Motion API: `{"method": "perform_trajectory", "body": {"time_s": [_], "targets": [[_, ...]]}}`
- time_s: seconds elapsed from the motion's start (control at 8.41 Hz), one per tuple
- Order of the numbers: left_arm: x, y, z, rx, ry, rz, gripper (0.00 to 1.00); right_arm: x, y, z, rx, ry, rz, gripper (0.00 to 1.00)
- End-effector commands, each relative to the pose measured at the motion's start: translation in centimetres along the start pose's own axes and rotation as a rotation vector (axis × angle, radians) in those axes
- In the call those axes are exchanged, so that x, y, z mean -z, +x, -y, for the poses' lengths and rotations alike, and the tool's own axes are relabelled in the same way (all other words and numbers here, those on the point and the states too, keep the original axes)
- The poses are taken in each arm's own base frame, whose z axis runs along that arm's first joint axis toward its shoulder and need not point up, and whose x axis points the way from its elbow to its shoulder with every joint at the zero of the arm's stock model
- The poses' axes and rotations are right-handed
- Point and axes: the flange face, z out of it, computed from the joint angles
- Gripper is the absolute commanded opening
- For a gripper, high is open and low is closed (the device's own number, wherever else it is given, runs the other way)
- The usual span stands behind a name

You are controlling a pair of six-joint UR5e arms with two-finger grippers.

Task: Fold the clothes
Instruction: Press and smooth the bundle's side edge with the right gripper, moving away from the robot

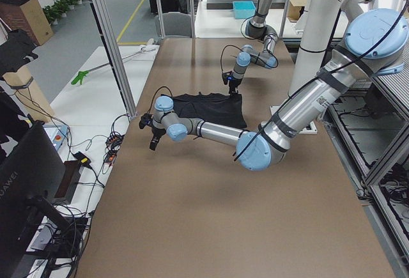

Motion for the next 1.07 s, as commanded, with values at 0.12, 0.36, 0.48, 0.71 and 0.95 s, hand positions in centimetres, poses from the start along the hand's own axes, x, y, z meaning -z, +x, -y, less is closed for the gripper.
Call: {"method": "perform_trajectory", "body": {"time_s": [0.12,0.36,0.48,0.71,0.95], "targets": [[-0.01,-0.01,0.00,0.000,0.000,0.000,0.95,-0.50,-1.07,-1.27,0.033,0.003,-0.005,0.41],[-0.01,-0.01,0.00,0.000,0.000,0.000,0.95,-0.47,-1.23,-1.34,0.037,0.008,-0.006,0.35],[-0.01,-0.01,0.00,0.000,0.000,0.000,0.95,-0.47,-1.23,-1.34,0.038,0.008,-0.006,0.20],[-0.01,-0.01,0.00,0.002,0.000,0.000,0.95,-0.32,-0.89,-0.92,0.085,0.013,-0.002,0.00],[-0.01,-0.01,0.00,0.002,0.000,0.000,0.95,-0.35,-0.69,-0.90,0.087,0.007,-0.001,0.00]]}}
